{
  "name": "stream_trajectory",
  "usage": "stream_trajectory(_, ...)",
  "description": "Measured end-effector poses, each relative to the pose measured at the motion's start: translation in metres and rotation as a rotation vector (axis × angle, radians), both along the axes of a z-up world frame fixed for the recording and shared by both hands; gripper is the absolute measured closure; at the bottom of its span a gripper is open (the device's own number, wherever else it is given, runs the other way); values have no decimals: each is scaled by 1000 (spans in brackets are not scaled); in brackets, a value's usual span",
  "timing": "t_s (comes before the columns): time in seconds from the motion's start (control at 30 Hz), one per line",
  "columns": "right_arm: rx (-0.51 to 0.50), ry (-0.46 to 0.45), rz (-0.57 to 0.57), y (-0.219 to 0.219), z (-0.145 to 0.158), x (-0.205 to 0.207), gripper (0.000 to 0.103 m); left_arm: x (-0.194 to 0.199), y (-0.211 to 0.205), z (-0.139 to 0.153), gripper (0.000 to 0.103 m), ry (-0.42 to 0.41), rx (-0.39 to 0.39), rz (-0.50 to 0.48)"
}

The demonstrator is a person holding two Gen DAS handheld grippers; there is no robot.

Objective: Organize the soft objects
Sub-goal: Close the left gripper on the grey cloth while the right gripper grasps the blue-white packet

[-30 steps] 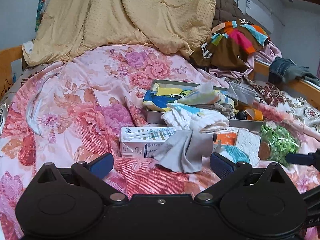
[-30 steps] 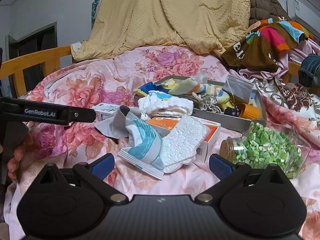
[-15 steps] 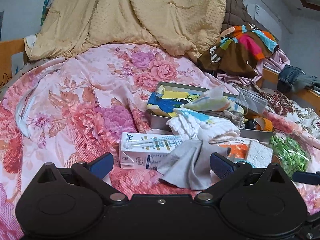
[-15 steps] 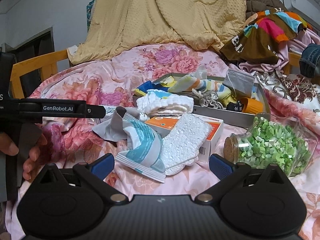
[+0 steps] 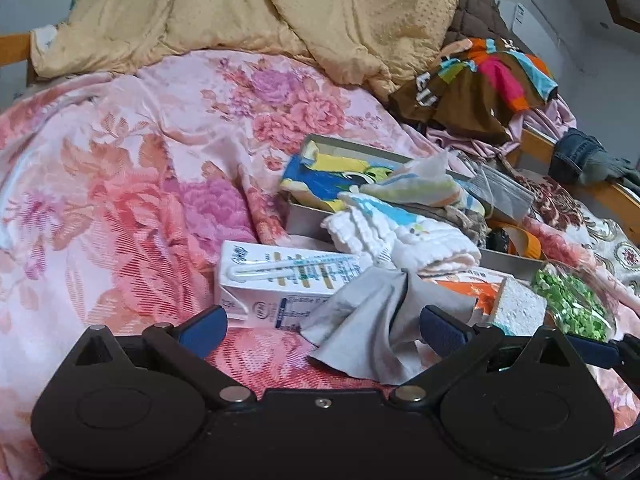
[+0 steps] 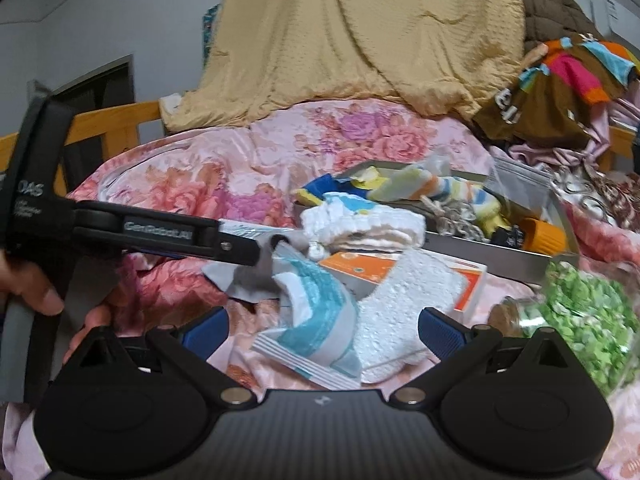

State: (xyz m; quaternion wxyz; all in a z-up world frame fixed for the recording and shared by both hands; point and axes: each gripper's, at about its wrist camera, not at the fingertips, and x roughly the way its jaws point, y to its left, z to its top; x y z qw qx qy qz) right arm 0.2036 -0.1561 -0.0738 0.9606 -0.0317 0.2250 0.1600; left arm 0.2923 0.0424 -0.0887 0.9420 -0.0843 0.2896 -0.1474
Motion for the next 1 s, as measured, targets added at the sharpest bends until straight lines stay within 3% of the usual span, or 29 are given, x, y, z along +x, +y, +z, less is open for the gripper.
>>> stream_trajectory(0.2, -7, 9, 23, 7, -7, 5, 5, 6, -4, -7, 1, 8, -27, -37)
stream_trajectory(0.37, -8, 6, 18, 7, -9, 6, 13, 12, -4, -12, 1, 10, -138, -59)
stream_trajectory(0.53, 6, 19, 11, 5, -10, 8, 23, 15, -5, -17, 3, 4, -172, -65)
stream_trajectory(0.73, 12, 19, 9, 4, -10, 7, 31, 11, -1, -18, 13, -7, -185, -42)
stream_trajectory(1.0, 47, 35, 3, 0, -10, 8, 38, 5, -7, -20, 38, -13, -165, -67)
